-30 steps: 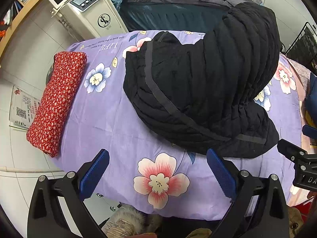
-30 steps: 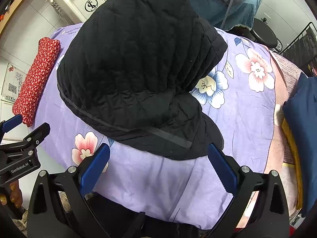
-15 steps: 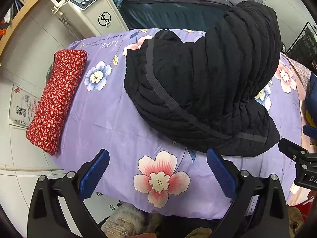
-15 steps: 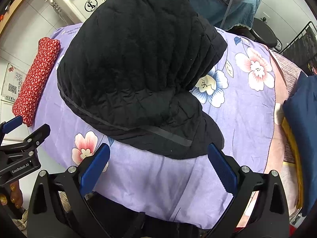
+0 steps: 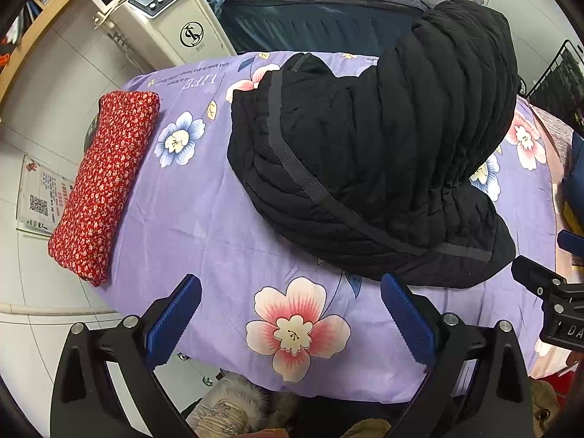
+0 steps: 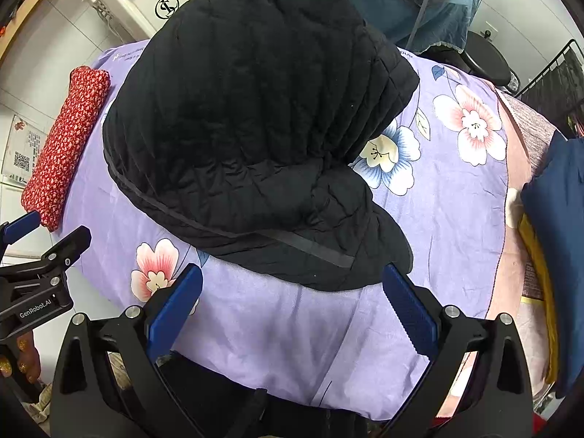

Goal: Fold large clothes

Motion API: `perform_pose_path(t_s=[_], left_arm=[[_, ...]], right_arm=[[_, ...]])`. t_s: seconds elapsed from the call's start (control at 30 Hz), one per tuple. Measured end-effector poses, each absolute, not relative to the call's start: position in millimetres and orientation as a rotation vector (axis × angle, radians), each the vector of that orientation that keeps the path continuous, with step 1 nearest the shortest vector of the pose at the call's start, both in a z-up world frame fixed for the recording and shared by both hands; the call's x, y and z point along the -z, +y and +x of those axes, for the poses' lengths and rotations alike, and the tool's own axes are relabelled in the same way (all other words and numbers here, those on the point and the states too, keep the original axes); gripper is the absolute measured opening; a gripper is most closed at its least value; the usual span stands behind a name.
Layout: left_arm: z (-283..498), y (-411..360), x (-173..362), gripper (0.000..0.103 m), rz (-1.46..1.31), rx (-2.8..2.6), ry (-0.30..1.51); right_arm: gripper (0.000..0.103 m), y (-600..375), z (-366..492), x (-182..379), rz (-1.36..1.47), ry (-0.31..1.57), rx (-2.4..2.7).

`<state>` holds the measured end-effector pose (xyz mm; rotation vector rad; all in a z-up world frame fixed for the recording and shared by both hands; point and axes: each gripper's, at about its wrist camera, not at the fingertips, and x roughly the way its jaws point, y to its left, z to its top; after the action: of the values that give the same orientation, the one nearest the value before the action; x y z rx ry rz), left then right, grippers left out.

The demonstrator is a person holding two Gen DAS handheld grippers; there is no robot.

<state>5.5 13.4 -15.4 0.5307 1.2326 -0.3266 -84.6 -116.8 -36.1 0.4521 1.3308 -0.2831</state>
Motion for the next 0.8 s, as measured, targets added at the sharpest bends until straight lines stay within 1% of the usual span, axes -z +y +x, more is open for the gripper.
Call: perform_pose_path(t_s=[0.63, 0.73, 0.8], left_arm=[[5, 12, 19, 0.097, 0.538, 0.322, 1.234], [3, 11, 21, 0.097, 0.55, 0.325, 1.207], [1, 10, 27, 0.097, 0.587, 0.315, 1.171]], right_arm=[[0.097, -118, -83, 38, 0.439, 1.332, 0.281], [0.097, -116, -84, 35, 0.453, 1.278, 0.233], [0.097, -117, -87, 30, 0.498, 1.171, 0.159]])
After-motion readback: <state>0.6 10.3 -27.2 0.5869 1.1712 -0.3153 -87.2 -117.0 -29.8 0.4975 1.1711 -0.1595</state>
